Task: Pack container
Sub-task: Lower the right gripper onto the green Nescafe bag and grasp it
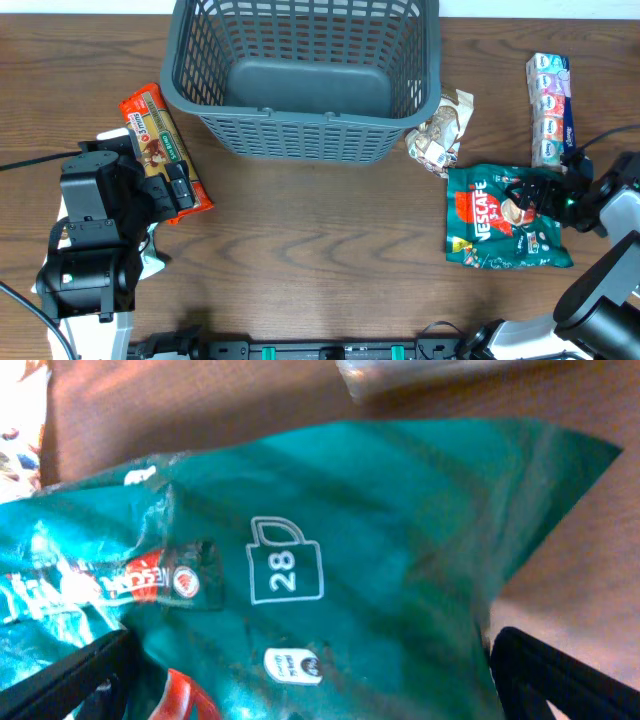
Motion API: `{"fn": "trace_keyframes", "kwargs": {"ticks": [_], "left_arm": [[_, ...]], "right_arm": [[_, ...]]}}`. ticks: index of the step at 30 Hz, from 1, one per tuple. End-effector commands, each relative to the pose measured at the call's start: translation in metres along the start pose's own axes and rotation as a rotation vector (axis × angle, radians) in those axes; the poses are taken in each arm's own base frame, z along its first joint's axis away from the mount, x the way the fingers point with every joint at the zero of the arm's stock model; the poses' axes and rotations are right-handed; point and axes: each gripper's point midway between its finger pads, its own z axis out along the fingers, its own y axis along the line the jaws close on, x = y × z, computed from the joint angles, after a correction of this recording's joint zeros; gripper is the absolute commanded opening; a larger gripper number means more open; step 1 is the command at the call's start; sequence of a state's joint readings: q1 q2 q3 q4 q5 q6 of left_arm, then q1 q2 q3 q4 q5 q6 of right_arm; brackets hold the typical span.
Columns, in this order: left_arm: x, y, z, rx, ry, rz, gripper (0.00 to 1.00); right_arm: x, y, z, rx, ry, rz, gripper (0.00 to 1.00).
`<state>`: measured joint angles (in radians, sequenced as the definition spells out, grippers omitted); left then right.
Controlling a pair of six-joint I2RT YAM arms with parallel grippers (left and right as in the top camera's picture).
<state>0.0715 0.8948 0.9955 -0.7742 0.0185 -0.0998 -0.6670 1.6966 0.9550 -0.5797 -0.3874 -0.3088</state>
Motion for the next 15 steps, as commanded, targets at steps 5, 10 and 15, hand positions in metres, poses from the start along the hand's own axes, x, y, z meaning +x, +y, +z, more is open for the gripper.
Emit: {"fn": "trace_keyframes", "kwargs": {"ticks": [5,10,15], "left_arm": [[-0.0070,0.0027,-0.0041,-0.013,-0.021,0.011,0.98],[-0.0069,0.0027,-0.0041,-0.013,-0.020,0.011,0.98],[-0.0070,0.0028,-0.0042,-0.014,-0.021,0.011,0.99]], "right_arm": [[0.0360,-0.0083,0.0313,0.020,0.056,0.072,0.66],[0.0354,-0.0086,0.0313,0.022,0.053,0.071,0.03],[0.0351,-0.0085,0.0311,0.022,0.052,0.071,0.01]]}}
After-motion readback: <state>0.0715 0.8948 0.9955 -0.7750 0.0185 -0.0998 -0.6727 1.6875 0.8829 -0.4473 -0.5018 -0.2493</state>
